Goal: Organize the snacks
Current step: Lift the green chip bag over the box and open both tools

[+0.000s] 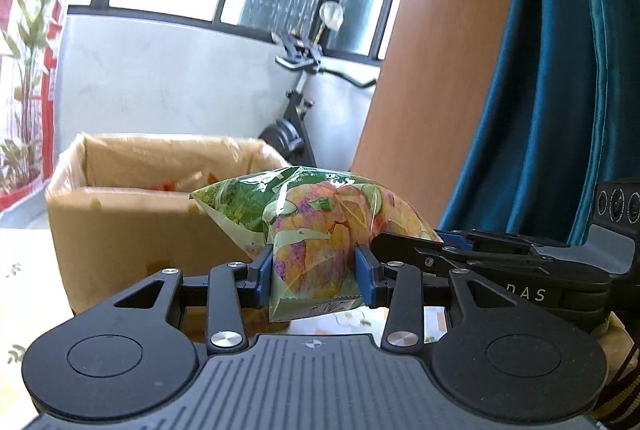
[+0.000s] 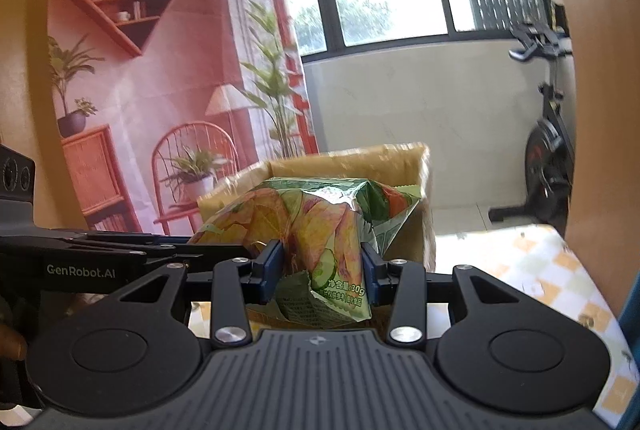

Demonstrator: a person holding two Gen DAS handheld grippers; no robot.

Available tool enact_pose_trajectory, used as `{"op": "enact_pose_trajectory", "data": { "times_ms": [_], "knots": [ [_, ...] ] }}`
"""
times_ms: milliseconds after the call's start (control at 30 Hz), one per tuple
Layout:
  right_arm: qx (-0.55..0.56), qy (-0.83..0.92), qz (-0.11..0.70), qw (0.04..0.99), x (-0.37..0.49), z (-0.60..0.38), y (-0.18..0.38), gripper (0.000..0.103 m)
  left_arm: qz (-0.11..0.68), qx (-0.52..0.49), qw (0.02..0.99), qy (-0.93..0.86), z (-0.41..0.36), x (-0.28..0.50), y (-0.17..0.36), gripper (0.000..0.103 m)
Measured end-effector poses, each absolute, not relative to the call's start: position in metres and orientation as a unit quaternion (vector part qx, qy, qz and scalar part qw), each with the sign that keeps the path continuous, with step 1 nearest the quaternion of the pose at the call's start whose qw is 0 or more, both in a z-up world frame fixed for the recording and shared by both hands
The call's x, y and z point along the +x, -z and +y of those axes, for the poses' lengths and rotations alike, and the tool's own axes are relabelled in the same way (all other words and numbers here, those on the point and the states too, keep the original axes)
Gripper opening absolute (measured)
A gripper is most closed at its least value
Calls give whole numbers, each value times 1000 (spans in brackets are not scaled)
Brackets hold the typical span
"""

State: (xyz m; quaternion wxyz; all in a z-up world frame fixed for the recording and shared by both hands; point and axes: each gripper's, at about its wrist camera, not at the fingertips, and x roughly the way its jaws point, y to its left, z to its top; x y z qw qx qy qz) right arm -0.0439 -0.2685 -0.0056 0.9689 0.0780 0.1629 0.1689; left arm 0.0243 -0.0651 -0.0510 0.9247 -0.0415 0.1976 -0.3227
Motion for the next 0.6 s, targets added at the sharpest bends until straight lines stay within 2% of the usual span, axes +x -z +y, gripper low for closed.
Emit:
{"op": "enact_pose_trajectory", "data": {
  "times_ms": [333, 600],
  "knots": [
    [57, -192, 141, 970, -10, -248, -12, 43, 184, -30, 932, 311, -50, 37, 28, 44],
    [72, -208, 130, 967, 42, -250, -13, 43, 192, -20, 932, 308, -45, 98, 15, 46]
  ]
}}
